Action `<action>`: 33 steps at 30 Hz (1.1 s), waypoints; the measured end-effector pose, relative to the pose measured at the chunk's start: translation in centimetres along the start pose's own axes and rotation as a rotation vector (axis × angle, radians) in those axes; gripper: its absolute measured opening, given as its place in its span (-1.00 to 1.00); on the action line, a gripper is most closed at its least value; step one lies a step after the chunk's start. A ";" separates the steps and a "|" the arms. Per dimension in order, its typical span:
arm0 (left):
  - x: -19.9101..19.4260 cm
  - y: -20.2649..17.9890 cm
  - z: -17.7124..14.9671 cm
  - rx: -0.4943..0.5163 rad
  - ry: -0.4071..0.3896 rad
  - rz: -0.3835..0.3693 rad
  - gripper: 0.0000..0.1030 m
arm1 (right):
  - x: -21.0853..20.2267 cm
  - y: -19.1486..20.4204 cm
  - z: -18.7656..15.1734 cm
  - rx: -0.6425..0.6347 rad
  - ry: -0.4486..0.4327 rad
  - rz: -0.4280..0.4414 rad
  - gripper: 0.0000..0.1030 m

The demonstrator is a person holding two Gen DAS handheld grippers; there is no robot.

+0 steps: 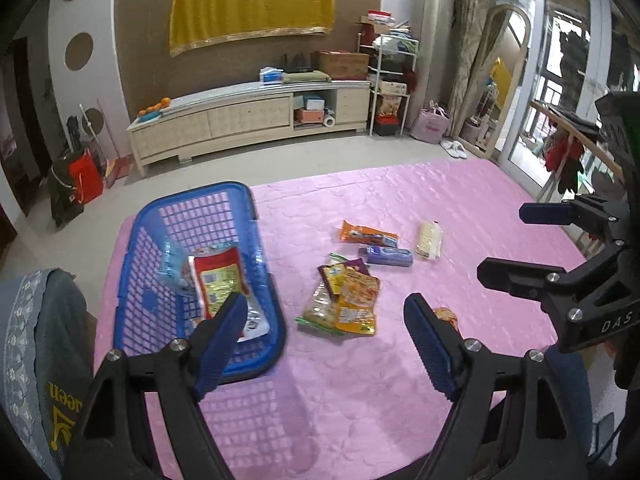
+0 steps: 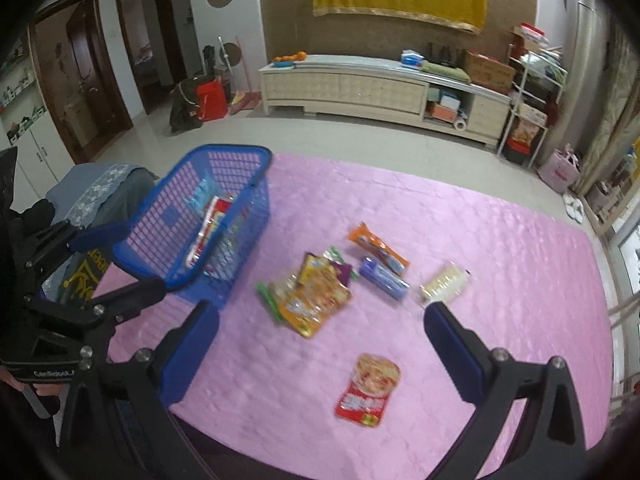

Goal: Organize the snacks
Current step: 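Move both tools over the snacks on the table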

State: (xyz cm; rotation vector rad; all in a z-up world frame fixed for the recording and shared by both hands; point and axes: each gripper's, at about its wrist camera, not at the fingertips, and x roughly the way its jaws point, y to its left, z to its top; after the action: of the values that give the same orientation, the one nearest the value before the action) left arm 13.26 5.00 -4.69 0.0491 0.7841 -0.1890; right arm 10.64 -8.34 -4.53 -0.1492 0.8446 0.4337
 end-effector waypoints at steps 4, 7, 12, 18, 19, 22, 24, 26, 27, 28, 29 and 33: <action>1.6 -1.6 -0.7 0.011 0.026 -0.039 0.53 | 0.2 -1.8 -1.8 0.028 -0.001 -0.016 1.00; 3.2 -3.0 -1.0 0.023 0.054 -0.056 0.53 | 0.7 -3.1 -2.8 0.057 -0.002 -0.011 1.00; 5.9 -4.4 -1.5 0.033 0.095 -0.065 0.53 | 2.4 -5.0 -4.4 0.090 0.020 -0.025 1.00; 9.3 -5.3 -2.0 0.019 0.158 -0.085 0.53 | 5.0 -7.3 -6.1 0.136 0.046 -0.043 1.00; 9.9 -5.4 -2.1 0.018 0.169 -0.089 0.53 | 5.7 -7.6 -6.4 0.141 0.055 -0.044 1.00; 11.8 -5.7 -2.2 0.022 0.197 -0.084 0.53 | 7.2 -8.4 -6.8 0.144 0.078 -0.048 1.00; 13.0 -5.7 -2.2 0.022 0.218 -0.076 0.53 | 7.9 -9.0 -6.8 0.160 0.086 -0.036 1.00; 14.5 -5.7 -2.2 0.022 0.249 -0.066 0.53 | 8.7 -9.6 -6.9 0.178 0.091 -0.028 1.00; 15.0 -5.6 -2.1 0.027 0.260 -0.064 0.53 | 9.2 -9.7 -6.9 0.180 0.096 -0.027 1.00; 15.7 -5.7 -2.1 0.035 0.269 -0.059 0.53 | 9.8 -9.9 -6.9 0.180 0.103 -0.027 1.00; 16.1 -5.7 -2.1 0.042 0.277 -0.050 0.53 | 10.2 -10.1 -6.9 0.180 0.107 -0.027 1.00; 18.5 -5.6 -1.8 0.073 0.318 -0.011 0.53 | 12.0 -10.8 -6.7 0.172 0.124 -0.033 1.00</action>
State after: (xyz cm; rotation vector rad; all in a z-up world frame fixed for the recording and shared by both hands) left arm 23.77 -3.09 -18.82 0.1468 1.0949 -0.2230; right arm 17.59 -16.33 -18.40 -0.0313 0.9957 0.3210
